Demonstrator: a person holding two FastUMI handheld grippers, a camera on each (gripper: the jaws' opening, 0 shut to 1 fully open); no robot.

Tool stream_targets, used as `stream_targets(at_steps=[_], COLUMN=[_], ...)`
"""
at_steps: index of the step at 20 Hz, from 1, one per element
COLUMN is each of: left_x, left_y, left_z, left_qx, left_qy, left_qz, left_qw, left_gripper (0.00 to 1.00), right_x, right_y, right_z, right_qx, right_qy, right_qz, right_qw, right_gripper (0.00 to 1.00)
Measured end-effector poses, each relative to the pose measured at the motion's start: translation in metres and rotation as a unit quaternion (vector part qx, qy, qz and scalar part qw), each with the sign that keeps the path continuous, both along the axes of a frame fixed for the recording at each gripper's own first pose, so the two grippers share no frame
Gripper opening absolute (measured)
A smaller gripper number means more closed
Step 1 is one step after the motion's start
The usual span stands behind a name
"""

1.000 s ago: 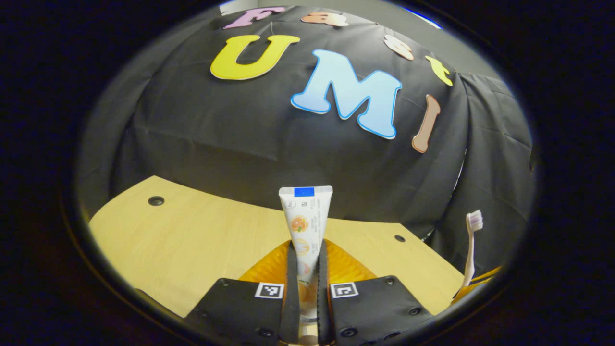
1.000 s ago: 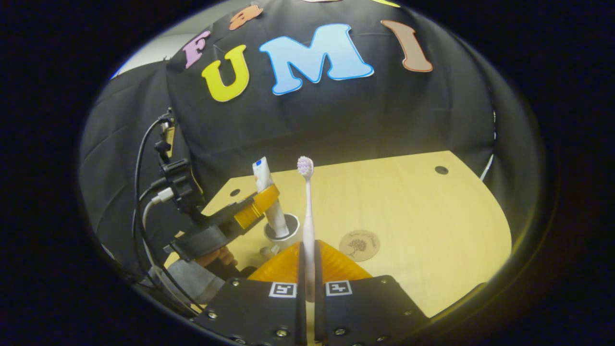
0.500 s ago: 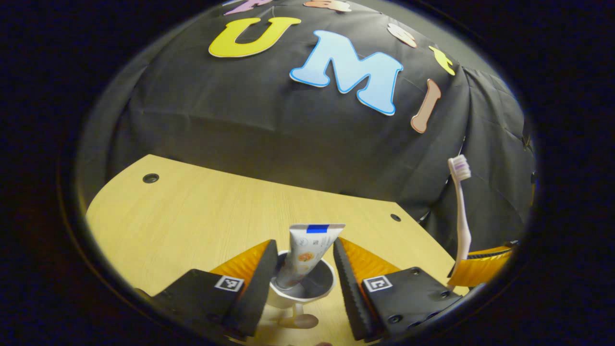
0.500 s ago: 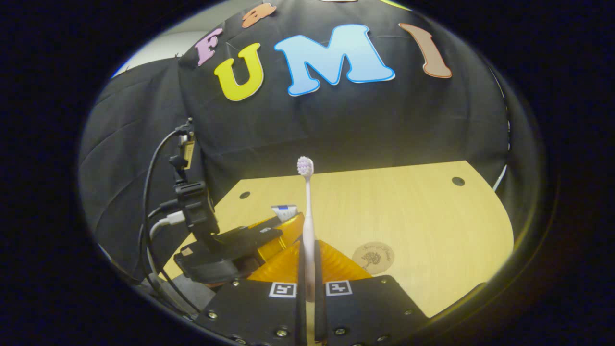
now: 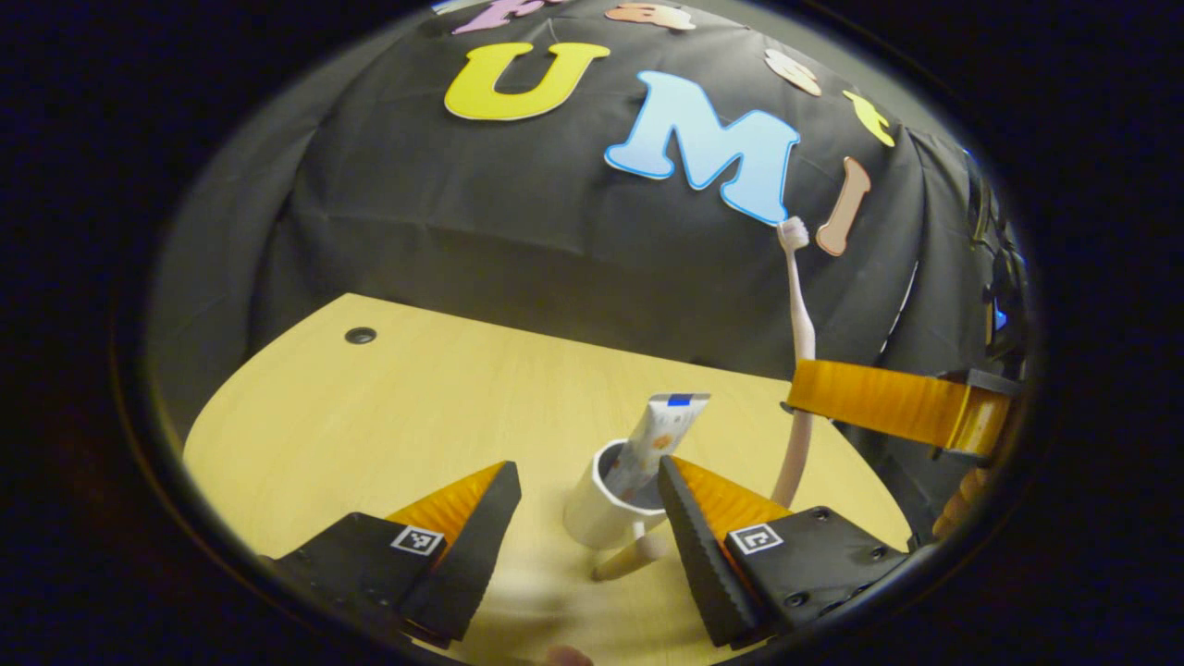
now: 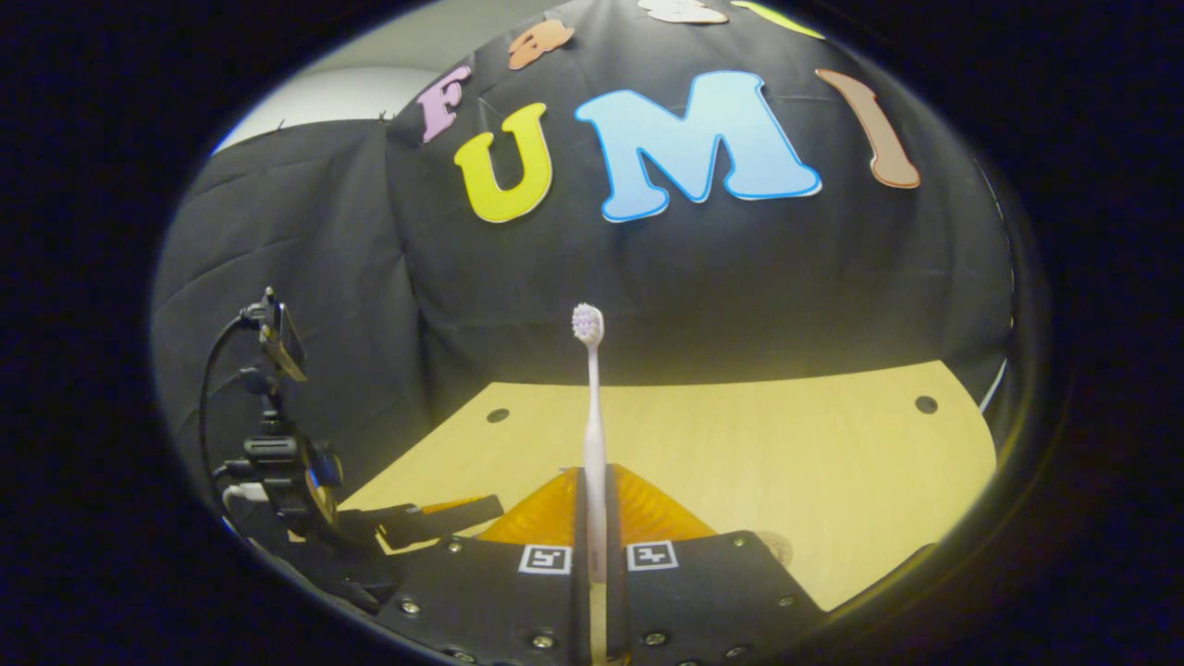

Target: Put the toothbrush and toothpaste on the desktop into the cup, then pick up the cup and place it on the coaster on the desktop.

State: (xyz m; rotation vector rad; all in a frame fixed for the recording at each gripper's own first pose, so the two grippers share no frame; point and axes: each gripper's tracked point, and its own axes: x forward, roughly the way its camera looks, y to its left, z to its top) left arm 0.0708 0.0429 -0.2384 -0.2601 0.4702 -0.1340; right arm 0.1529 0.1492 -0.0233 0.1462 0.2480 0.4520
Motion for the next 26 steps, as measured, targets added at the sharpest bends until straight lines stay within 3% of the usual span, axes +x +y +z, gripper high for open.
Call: stream_targets(at_steps=[4, 5, 7, 9, 11, 12, 13, 19, 22, 23, 24, 26], left_x=[-0.028, -0.033, -0.045, -0.049, -0.050, -0.051, -0.051, -0.048, -0.053, -0.054, -0.054, -0.052], left_y=[0.009, 0.011, 0.011, 0.009, 0.009, 0.009, 0.009, 0.006, 0.002, 0.001, -0.001, -0.007], left_z=[-0.015, -0.019, -0.028, -0.033, -0.036, -0.037, -0.038, -0.038, -0.036, -0.035, -0.035, -0.033], left_qx=[0.007, 0.006, -0.005, -0.014, -0.014, -0.015, -0.016, -0.016, -0.018, -0.019, -0.019, -0.017], left_qy=[0.034, 0.041, 0.060, 0.073, 0.079, 0.082, 0.083, 0.083, 0.081, 0.081, 0.081, 0.079], left_qz=[0.002, 0.002, 0.003, 0.002, 0.003, 0.003, 0.003, -0.010, -0.017, -0.020, -0.023, -0.029], left_qw=[0.999, 0.999, 0.998, 0.997, 0.997, 0.997, 0.996, 0.996, 0.996, 0.996, 0.996, 0.996], left_gripper=[0.92, 0.96, 0.93, 0.97, 0.96, 0.96, 0.96, 1.00, 1.00, 1.00, 0.96, 0.96], right_x=[0.017, 0.025, 0.037, 0.045, 0.047, 0.046, 0.045, 0.039, 0.034, 0.031, 0.031, 0.028], right_y=[0.023, 0.029, 0.036, 0.038, 0.043, 0.043, 0.043, 0.045, 0.041, 0.040, 0.039, 0.031], right_z=[-0.005, -0.008, -0.012, -0.019, -0.025, -0.027, -0.028, -0.033, -0.038, -0.036, -0.034, -0.030], right_qx=[-0.022, -0.026, -0.036, -0.046, -0.052, -0.057, -0.061, -0.075, -0.071, -0.068, -0.065, -0.063], right_qy=[-0.029, -0.036, -0.047, -0.050, -0.047, -0.045, -0.048, -0.042, -0.028, -0.026, -0.024, -0.024], right_qz=[0.021, 0.023, 0.021, 0.015, 0.017, 0.014, 0.014, 0.019, 0.016, 0.015, 0.011, 0.001], right_qw=[0.999, 0.999, 0.998, 0.998, 0.997, 0.997, 0.997, 0.996, 0.997, 0.997, 0.998, 0.998], right_gripper=[0.07, 0.07, 0.07, 0.07, 0.07, 0.12, 0.07, 0.14, 0.28, 0.41, 0.47, 0.68])
